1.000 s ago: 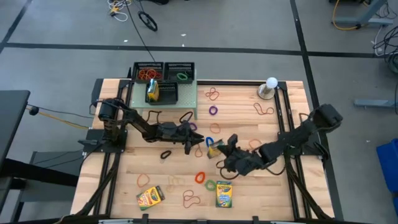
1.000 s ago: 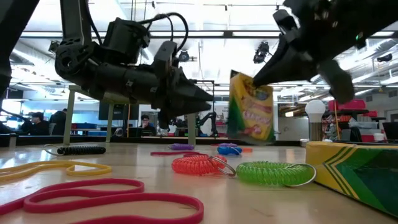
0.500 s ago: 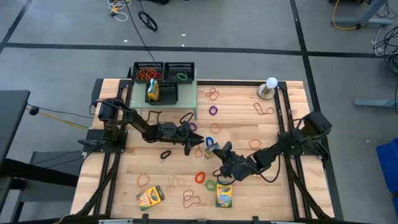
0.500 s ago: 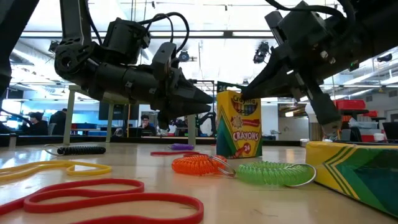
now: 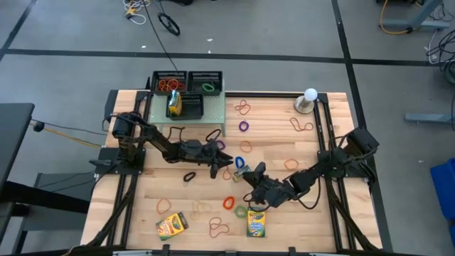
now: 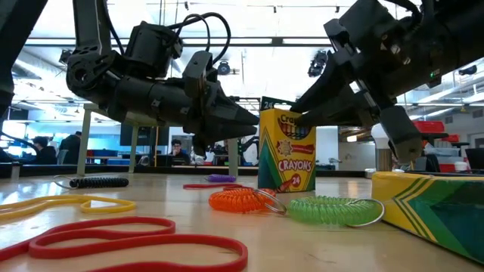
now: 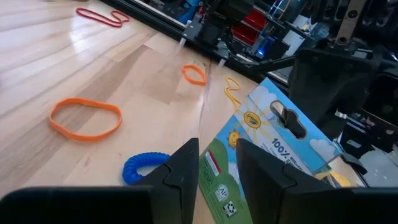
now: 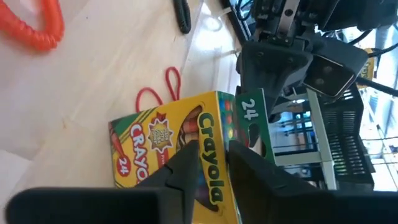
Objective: Pick & Place Office Desk Supplies
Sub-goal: Put the crayon box into the bottom black bin on the shelf
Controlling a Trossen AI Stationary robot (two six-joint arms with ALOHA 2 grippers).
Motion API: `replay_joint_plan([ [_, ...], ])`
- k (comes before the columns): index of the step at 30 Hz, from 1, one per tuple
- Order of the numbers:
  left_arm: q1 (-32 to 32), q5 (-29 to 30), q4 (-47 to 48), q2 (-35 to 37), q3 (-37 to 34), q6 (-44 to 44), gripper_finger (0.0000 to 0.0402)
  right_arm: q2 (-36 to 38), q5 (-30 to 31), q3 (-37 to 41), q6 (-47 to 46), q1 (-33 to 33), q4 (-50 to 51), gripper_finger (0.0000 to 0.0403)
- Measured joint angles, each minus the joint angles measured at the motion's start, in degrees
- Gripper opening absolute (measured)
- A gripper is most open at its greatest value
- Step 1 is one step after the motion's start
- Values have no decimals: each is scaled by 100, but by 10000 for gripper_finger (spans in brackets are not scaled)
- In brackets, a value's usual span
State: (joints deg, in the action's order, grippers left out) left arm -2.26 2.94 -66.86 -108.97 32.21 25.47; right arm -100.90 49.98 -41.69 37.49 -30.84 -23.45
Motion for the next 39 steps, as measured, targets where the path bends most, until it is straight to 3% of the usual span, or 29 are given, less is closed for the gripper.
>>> replay_joint_plan([
  [8,0,-319,-233,0,19,7,115,96,273,2,-240,-201,-584,152],
  [13,2,-320,-233,0,93,-78,114,581,704,4,-584,-238,-411,160],
  [17,12,-329,-110,287,106,-154,114,1435,741,4,-1393,-288,566,131],
  [22,11,-276,737,1245,107,-378,101,2637,649,43,-3624,-260,3128,48],
  [25,-15,-62,2037,1867,314,-382,89,3234,498,415,-4774,-157,3855,9],
  [28,-95,235,4235,2207,983,-424,84,3719,477,984,-5582,12,3729,15],
  [32,-208,446,6732,2120,2217,-449,90,4234,555,1753,-6294,398,3372,8],
  [39,-278,495,9260,1493,4121,123,136,4797,197,2893,-6497,908,2069,9],
])
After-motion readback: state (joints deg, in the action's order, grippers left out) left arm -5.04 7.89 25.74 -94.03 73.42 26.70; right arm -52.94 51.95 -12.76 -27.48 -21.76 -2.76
